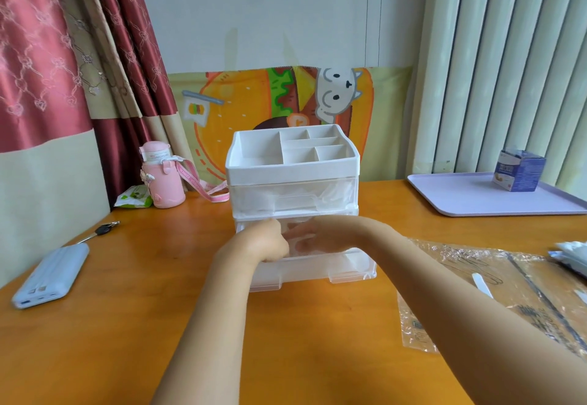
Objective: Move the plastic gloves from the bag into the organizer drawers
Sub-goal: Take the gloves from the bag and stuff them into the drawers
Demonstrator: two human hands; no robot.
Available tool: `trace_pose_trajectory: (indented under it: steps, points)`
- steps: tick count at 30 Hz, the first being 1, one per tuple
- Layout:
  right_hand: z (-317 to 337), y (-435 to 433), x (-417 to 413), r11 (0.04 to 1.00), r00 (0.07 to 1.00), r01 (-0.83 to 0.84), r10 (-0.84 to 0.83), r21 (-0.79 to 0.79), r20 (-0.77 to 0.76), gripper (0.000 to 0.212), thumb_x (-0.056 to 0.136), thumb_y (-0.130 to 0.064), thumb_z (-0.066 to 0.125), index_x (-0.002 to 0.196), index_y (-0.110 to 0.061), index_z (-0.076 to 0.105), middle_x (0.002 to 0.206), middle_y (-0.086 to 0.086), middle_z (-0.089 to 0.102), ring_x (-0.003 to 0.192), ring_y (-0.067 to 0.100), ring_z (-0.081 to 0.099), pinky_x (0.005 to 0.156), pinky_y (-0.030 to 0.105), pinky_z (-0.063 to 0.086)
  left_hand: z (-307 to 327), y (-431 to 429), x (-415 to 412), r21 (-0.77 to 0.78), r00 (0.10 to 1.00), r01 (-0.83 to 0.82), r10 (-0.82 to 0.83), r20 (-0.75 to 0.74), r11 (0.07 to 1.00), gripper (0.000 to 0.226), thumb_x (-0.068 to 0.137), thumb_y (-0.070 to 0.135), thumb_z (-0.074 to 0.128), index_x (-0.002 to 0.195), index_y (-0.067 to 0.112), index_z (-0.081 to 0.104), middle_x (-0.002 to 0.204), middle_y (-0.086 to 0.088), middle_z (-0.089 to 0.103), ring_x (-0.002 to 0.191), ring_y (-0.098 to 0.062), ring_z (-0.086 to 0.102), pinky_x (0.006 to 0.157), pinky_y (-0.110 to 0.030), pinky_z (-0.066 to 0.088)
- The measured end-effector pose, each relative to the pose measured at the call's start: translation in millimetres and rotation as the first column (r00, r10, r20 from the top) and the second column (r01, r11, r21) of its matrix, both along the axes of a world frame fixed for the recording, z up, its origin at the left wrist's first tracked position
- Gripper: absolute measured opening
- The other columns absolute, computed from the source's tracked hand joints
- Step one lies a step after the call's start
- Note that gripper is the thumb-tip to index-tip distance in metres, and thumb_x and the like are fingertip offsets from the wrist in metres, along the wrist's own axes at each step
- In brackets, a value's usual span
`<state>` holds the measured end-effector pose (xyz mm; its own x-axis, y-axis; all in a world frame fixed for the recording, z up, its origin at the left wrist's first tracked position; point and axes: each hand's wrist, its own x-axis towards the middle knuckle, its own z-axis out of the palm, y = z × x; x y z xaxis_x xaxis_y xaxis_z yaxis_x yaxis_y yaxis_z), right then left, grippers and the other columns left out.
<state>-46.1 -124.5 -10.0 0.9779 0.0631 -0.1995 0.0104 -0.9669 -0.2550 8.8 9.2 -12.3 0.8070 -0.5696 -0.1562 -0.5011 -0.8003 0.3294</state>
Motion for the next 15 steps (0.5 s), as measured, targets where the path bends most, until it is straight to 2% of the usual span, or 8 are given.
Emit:
trace_pose_trajectory:
  steps: [2, 4, 7, 9, 11, 15]
  points:
    - [-2, -1, 0, 1.0, 1.0, -0.008, 0.008, 0.015, -0.017, 0.047, 0.1, -0.022, 0.042, 0.144, -0.039, 0.038, 0.158, -0.007, 0.021, 0.143, 0.016, 0.023, 0.117, 0.035, 0.017, -1, 0, 2, 0.01, 0.999, -0.028, 0.029, -0.035, 1.0, 0.038, 0.093, 0.023, 0.055, 0.126, 0.006, 0.053, 0.113, -0.008, 0.057, 0.091, -0.021, 0.053, 0.069, -0.025, 0.041]
    - [-2, -2, -1, 1.0, 0.999, -0.013, 0.013, -0.003, -0.031, 0.049, 0.099, -0.022, 0.045, 0.145, -0.038, 0.035, 0.158, -0.006, 0.02, 0.144, 0.017, 0.022, 0.117, 0.035, 0.017, 0, 0, 3, 0.026, 0.997, -0.044, 0.045, -0.064, 0.999, 0.043, 0.091, 0.031, 0.059, 0.126, 0.006, 0.053, 0.115, -0.008, 0.057, 0.094, -0.021, 0.053, 0.074, -0.026, 0.042]
    - [0, -5, -1, 0.991, 0.997, 0.028, -0.037, -0.134, -0.067, 0.059, 0.098, -0.009, 0.042, 0.151, -0.026, 0.023, 0.157, 0.0, 0.023, 0.141, 0.02, 0.026, 0.112, 0.029, 0.021, 2, -2, 6, 0.07, 0.998, -0.035, 0.039, -0.055, 0.997, 0.052, 0.09, 0.037, 0.063, 0.13, 0.005, 0.051, 0.125, -0.009, 0.057, 0.099, -0.022, 0.052, 0.078, -0.026, 0.041]
    - [0, -6, 4, 0.975, 0.992, 0.093, -0.109, -0.201, -0.071, 0.061, 0.098, -0.014, 0.044, 0.152, -0.019, 0.018, 0.155, 0.004, 0.028, 0.137, 0.024, 0.033, 0.107, 0.03, 0.028, 3, -3, 7, 0.076, 0.998, -0.035, 0.039, -0.052, 0.996, 0.058, 0.089, 0.04, 0.065, 0.133, 0.007, 0.049, 0.131, -0.008, 0.055, 0.096, -0.021, 0.048, 0.078, -0.026, 0.039]
    - [-3, -5, 11, 0.963, 0.984, 0.152, -0.17, -0.221, -0.062, 0.063, 0.096, -0.024, 0.051, 0.151, -0.018, 0.022, 0.149, 0.006, 0.038, 0.13, 0.027, 0.04, 0.104, 0.031, 0.033, 3, -3, 8, 0.066, 0.997, -0.046, 0.05, -0.064, 0.997, 0.061, 0.088, 0.04, 0.067, 0.136, 0.008, 0.047, 0.134, -0.007, 0.053, 0.096, -0.02, 0.045, 0.08, -0.026, 0.039]
    - [-6, -4, 19, 0.956, 0.974, 0.217, -0.226, -0.196, -0.028, 0.061, 0.092, -0.034, 0.059, 0.145, -0.015, 0.034, 0.14, 0.007, 0.048, 0.125, 0.027, 0.045, 0.101, 0.029, 0.034, -2, -5, 12, 0.064, 0.998, -0.05, 0.052, -0.032, 0.997, 0.045, 0.092, 0.026, 0.061, 0.132, 0.006, 0.052, 0.113, -0.007, 0.055, 0.096, -0.021, 0.052, 0.076, -0.026, 0.041]
